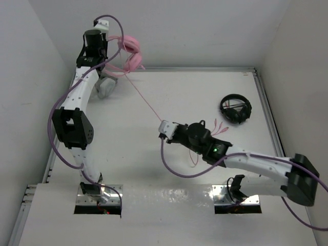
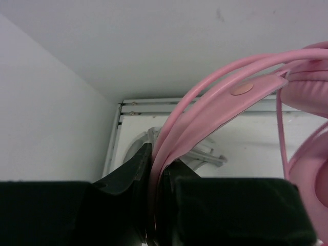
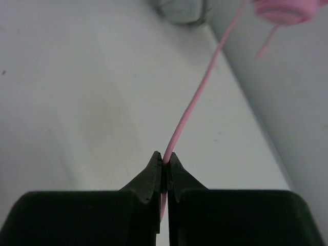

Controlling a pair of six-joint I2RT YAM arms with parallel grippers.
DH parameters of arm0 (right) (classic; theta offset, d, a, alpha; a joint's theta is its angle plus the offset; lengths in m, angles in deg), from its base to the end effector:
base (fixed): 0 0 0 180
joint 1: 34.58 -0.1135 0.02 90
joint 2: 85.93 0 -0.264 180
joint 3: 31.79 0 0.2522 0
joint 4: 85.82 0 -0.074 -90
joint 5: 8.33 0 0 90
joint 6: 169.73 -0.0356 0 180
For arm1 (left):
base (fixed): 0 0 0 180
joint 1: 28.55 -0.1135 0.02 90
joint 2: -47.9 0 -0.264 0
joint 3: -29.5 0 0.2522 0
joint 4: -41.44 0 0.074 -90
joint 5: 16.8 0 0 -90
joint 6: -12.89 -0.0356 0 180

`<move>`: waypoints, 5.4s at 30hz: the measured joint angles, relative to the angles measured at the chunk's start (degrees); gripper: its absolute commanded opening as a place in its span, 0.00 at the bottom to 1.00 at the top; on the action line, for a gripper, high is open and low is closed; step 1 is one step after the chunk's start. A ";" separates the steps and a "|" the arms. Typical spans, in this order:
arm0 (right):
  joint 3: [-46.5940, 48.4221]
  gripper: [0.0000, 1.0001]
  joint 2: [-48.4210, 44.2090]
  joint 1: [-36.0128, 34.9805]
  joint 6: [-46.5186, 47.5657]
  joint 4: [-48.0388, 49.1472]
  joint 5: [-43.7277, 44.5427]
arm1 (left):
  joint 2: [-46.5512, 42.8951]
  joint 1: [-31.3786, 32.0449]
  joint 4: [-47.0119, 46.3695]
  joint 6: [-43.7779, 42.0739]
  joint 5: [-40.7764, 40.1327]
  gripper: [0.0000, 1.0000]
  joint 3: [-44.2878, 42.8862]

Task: Wrap the headphones

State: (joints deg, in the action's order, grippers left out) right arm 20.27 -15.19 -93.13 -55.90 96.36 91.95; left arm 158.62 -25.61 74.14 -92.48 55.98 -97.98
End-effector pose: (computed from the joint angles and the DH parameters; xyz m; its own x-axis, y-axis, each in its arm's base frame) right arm 0.1496 0.2325 0.2510 0.1675 -0.4880 -0.8566 -0.7460 0.5052 -0.4338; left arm 0.4587 -0.0130 0.4035 -0.3268 0.2703 -0.9056 -0.1542 0.9301 0.3333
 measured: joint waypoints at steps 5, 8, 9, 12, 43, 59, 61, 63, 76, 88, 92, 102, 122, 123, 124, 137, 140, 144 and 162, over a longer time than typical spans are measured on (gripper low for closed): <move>0.20 0.00 -10.29 0.13 5.11 3.43 4.72 | -2.32 2.05 -4.59 -9.16 0.90 0.00 10.32; 2.49 0.00 -9.11 1.62 9.73 3.58 8.70 | -9.18 7.54 -6.99 -17.64 1.22 0.00 24.50; 3.56 0.00 -8.20 2.86 11.15 3.61 9.46 | -11.93 10.32 -6.51 -20.59 0.74 0.00 29.07; 7.74 0.00 -5.25 9.25 13.46 3.26 10.32 | -19.04 19.93 -3.74 -26.32 0.11 0.00 38.23; 10.12 0.52 27.98 37.42 -26.82 19.34 -39.43 | -22.47 28.41 35.78 2.43 41.55 0.00 -12.17; -2.25 0.31 34.12 34.36 -38.10 34.05 -35.43 | -14.58 5.25 31.12 22.27 50.49 0.00 -26.16; -2.58 0.16 34.05 32.79 -36.52 32.35 -32.94 | -13.09 0.66 29.33 25.44 51.98 0.00 -26.23; -2.62 0.00 33.11 30.36 -34.36 30.53 -30.38 | -11.87 -3.17 28.37 27.89 52.94 0.00 -26.10; 11.26 0.00 12.39 5.05 -12.81 -7.61 -19.63 | -7.50 -7.50 10.95 18.80 26.34 0.00 -5.51; 14.47 0.00 -10.88 4.74 1.29 -9.68 0.72 | -17.33 11.17 -0.90 -13.46 12.13 0.00 36.76; 22.56 0.00 -5.11 8.33 4.85 -11.10 4.00 | -26.25 20.48 4.22 -19.47 13.46 0.00 41.94; 36.13 0.04 11.37 31.17 -2.10 -16.63 -5.05 | -33.79 22.69 17.29 -14.25 30.29 0.00 30.47; 10.29 0.55 29.46 34.18 -33.24 14.45 -46.05 | -23.21 21.59 32.89 8.55 45.20 0.00 -19.06; 8.26 0.55 29.38 34.01 -33.97 15.85 -45.86 | -22.36 20.31 33.20 9.84 45.79 0.00 -20.90; 6.73 0.55 29.27 33.94 -34.42 16.39 -45.79 | -21.38 18.78 33.14 11.26 46.77 0.00 -22.64; 1.16 0.00 32.28 32.68 -35.54 22.67 -33.55 | -12.79 -8.83 19.80 34.60 57.81 0.00 -22.47; 2.71 0.00 32.37 28.70 -32.20 18.62 -30.75 | -12.74 -10.21 17.68 34.23 54.97 0.00 -19.56; 12.31 0.00 32.15 17.42 -21.46 -0.02 -25.00 | -12.83 -10.10 12.31 29.81 43.76 0.00 -13.20; 28.81 0.00 -2.80 -1.81 6.69 -26.88 6.29 | -8.68 6.38 -6.97 -12.17 3.63 0.00 29.16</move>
State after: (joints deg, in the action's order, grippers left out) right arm 49.08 -17.99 -94.94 -49.21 69.48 98.25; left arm 149.94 -19.23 67.17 -104.66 59.61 -68.82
